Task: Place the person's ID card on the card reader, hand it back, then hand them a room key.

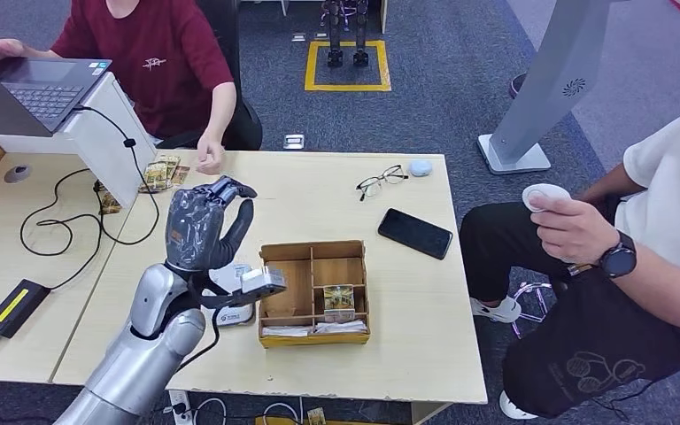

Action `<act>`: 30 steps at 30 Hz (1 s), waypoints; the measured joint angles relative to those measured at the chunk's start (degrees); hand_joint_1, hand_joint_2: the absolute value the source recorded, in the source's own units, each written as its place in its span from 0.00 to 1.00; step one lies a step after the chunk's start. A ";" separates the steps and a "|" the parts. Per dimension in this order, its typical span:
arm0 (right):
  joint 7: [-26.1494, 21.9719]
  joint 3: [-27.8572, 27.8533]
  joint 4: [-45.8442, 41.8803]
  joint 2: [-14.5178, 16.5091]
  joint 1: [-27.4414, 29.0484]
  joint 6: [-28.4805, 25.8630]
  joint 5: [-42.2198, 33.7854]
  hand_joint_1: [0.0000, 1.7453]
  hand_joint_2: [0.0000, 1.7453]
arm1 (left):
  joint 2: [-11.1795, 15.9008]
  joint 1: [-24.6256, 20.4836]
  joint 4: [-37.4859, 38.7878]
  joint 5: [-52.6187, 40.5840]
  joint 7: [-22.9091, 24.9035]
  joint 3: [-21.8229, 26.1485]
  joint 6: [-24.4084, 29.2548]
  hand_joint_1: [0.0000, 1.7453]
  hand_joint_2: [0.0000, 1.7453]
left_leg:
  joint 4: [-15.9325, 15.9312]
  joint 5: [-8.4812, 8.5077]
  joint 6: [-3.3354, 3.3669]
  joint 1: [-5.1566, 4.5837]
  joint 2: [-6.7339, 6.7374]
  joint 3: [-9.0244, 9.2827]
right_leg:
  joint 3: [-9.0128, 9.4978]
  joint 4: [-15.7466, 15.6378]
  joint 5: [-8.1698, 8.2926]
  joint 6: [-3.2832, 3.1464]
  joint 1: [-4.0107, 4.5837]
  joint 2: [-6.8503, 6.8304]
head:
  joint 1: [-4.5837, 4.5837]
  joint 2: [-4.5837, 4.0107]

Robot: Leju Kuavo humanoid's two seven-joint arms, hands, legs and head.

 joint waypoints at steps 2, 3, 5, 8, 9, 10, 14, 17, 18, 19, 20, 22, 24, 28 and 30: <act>0.06 0.03 -0.01 0.00 -0.04 0.02 0.02 0.00 1.00 | -0.02 -0.77 1.01 -0.15 -0.01 0.50 0.24 1.00 1.00 | 0.00 0.01 0.01 0.00 0.00 -0.01 | 0.00 0.00 0.00 0.00 0.00 0.00 | 0.01 0.00; 0.07 0.06 -0.02 0.00 -0.06 0.03 0.06 0.00 1.00 | -0.04 -1.05 1.46 -0.27 0.06 0.72 0.49 1.00 1.00 | 0.00 0.01 0.02 0.00 0.00 -0.01 | -0.01 0.00 0.00 0.00 0.00 0.00 | 0.00 0.00; 0.12 0.15 -0.06 0.00 -0.12 0.10 0.17 0.00 1.00 | -0.10 -1.63 2.51 -0.85 0.65 1.15 1.42 1.00 1.00 | 0.00 0.00 0.02 0.00 0.01 -0.02 | -0.02 0.00 0.00 0.00 0.00 0.00 | 0.00 0.00; 0.51 0.41 -0.30 0.00 -0.29 0.46 0.72 0.00 1.00 | -0.15 -3.44 5.46 -3.50 3.07 2.16 3.35 1.00 1.00 | 0.00 0.01 0.02 0.00 0.01 -0.02 | -0.04 0.00 -0.01 0.00 0.00 0.00 | -0.01 0.00; 0.67 0.51 -0.41 0.00 -0.40 0.61 0.95 0.00 1.00 | -0.16 -4.39 6.99 -4.51 3.94 2.64 3.96 1.00 1.00 | 0.00 0.01 0.01 0.00 0.01 -0.02 | -0.04 0.00 0.00 0.00 0.00 0.00 | -0.01 0.00; 0.81 0.62 -0.51 0.00 -0.52 0.73 1.10 0.00 1.00 | -0.17 -5.40 8.68 -5.25 4.58 3.21 4.48 1.00 1.00 | 0.00 0.02 0.00 0.00 0.02 -0.01 | -0.04 0.00 0.01 -0.01 0.00 0.01 | -0.01 0.00; 1.28 1.15 -0.86 0.02 -0.91 0.97 1.19 0.00 1.00 | -0.20 -8.81 15.82 -6.53 5.46 5.61 5.43 1.00 1.00 | 0.00 0.07 -0.05 0.00 0.02 0.00 | -0.03 0.02 0.06 -0.07 0.00 0.02 | 0.00 0.00; 1.46 1.37 -1.00 0.02 -1.03 0.98 1.21 0.00 1.00 | -0.23 -10.13 19.29 -6.64 5.35 6.89 5.64 1.00 1.00 | 0.00 0.08 -0.05 0.00 0.01 -0.01 | -0.03 0.02 0.07 -0.07 0.00 0.01 | 0.01 0.00; 1.47 1.40 -1.04 0.02 -1.06 0.98 1.25 0.00 1.00 | -0.25 -10.43 20.19 -6.61 5.33 7.15 5.69 1.00 1.00 | 0.00 0.08 -0.05 0.00 0.01 -0.02 | -0.03 0.02 0.07 -0.07 0.00 0.01 | 0.01 0.00; 1.48 1.42 -1.07 0.03 -1.09 0.97 1.32 0.00 1.00 | -0.27 -10.70 21.01 -6.58 5.33 7.34 5.70 1.00 1.00 | 0.00 0.08 -0.05 0.00 0.01 -0.02 | -0.04 0.02 0.07 -0.07 0.00 0.01 | 0.00 0.00; 1.55 1.43 -1.12 0.05 -1.13 0.97 1.40 0.00 1.00 | -0.32 -10.93 21.72 -6.54 5.33 7.52 5.70 1.00 1.00 | 0.00 0.07 -0.05 0.00 0.01 -0.03 | -0.04 0.02 0.07 -0.07 0.00 0.01 | 0.00 0.00; 1.79 1.46 -1.27 0.13 -1.21 0.97 1.66 0.00 1.00 | -0.50 -11.28 22.77 -6.41 5.34 7.91 5.69 1.00 1.00 | 0.00 0.07 -0.06 0.00 0.02 -0.03 | -0.05 0.02 0.07 -0.08 0.00 0.01 | -0.01 0.00; 2.00 1.49 -1.42 0.23 -1.30 1.01 1.89 0.00 1.00 | -0.67 -11.49 23.39 -6.34 5.36 8.14 5.68 1.00 1.00 | 0.00 0.07 -0.06 0.00 0.01 -0.03 | -0.05 0.02 0.07 -0.08 0.00 0.01 | 0.00 0.00; 2.05 1.50 -1.78 0.37 -1.39 1.04 1.83 0.00 1.00 | -0.91 -11.60 24.27 -6.23 5.38 8.24 5.69 0.53 1.00 | 0.00 0.07 -0.06 0.00 0.02 -0.03 | -0.06 0.02 0.06 -0.08 0.01 0.01 | 0.00 0.00; 2.04 1.50 -1.86 0.43 -1.44 1.06 1.80 0.00 1.00 | -0.96 -11.62 24.56 -6.05 5.35 8.26 5.72 0.03 1.00 | 0.00 0.07 -0.06 0.00 0.02 -0.04 | -0.06 0.02 0.06 -0.08 0.00 0.01 | 0.01 0.00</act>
